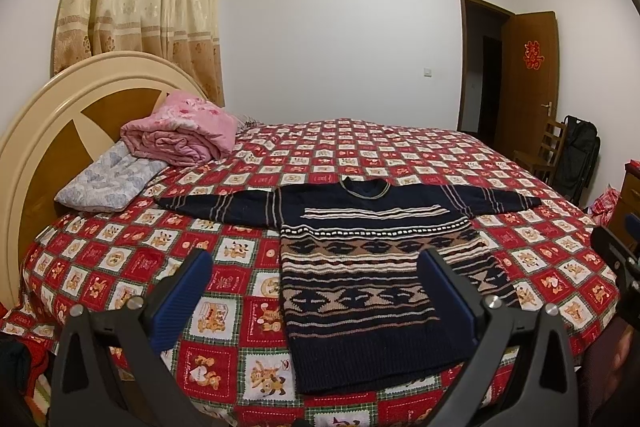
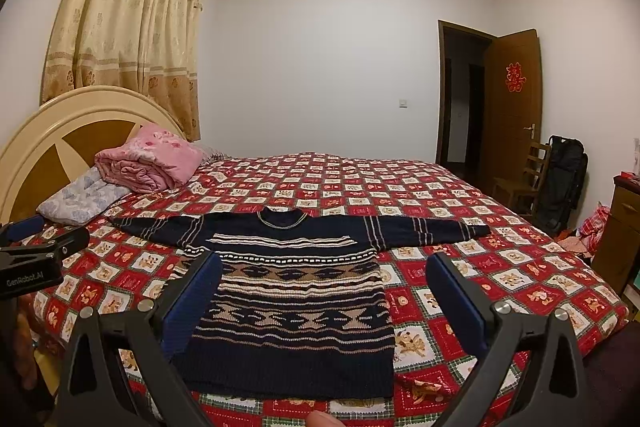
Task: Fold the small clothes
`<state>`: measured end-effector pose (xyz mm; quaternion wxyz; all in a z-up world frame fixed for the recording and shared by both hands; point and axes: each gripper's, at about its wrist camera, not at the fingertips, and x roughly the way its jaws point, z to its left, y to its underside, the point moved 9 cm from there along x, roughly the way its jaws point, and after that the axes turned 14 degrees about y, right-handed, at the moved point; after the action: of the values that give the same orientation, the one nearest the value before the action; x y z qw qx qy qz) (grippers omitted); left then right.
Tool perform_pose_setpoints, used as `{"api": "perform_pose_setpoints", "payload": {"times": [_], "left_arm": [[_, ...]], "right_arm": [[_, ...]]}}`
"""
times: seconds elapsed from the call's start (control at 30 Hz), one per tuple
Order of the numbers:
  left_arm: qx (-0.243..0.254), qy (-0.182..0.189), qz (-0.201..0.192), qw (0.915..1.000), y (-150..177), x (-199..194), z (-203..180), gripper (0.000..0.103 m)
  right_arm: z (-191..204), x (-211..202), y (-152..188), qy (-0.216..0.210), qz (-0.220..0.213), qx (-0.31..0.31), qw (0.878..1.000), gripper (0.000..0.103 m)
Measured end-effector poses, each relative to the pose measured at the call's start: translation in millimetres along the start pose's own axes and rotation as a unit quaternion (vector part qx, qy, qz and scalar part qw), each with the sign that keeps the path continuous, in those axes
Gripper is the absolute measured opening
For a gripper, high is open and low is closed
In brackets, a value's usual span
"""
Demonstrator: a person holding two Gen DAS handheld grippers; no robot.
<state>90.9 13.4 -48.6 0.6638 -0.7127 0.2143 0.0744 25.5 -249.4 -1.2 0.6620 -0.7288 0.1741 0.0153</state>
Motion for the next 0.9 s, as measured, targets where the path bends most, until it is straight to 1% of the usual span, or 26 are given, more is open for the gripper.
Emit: {"api": "perform_pose_setpoints", "payload": {"times": [0.2,0.33,0.4,0.5,0.6,0.73,0.77,0.83,0.9], "left_arm": [[-0.002,-0.001,0.005,1.0,3,6,2,0.103],[-0.003,0.0,0.017,0.9999,9,19,5,0.103],[-0.002,0.001,0.023,0.9997,15,30,6,0.103],[0.001,0.003,0.043,0.9991,27,52,9,0.103],[-0.001,0.001,0.07,0.9975,42,76,15,0.103],[-0.003,-0.007,0.1,0.995,54,107,25,0.103],[-0.004,-0.008,0.104,0.9946,55,114,28,0.103],[-0.002,-0.01,0.111,0.9938,55,125,29,0.103],[0.006,-0.015,0.112,0.9936,49,138,33,0.103]], "right_arm": [[5,6,4,-0.004,0.007,-0.004,1.0,0.102],[12,17,14,-0.019,0.021,-0.011,1.0,0.102],[16,27,21,-0.031,0.032,-0.012,0.999,0.102],[15,51,38,-0.034,0.061,-0.014,0.997,0.102],[8,75,55,-0.022,0.085,-0.011,0.996,0.102],[-5,109,75,-0.012,0.122,0.008,0.992,0.101],[-9,120,79,-0.013,0.133,0.015,0.991,0.099],[-14,138,83,-0.017,0.148,0.021,0.989,0.091],[-20,158,84,-0.008,0.164,0.013,0.986,0.073]]}}
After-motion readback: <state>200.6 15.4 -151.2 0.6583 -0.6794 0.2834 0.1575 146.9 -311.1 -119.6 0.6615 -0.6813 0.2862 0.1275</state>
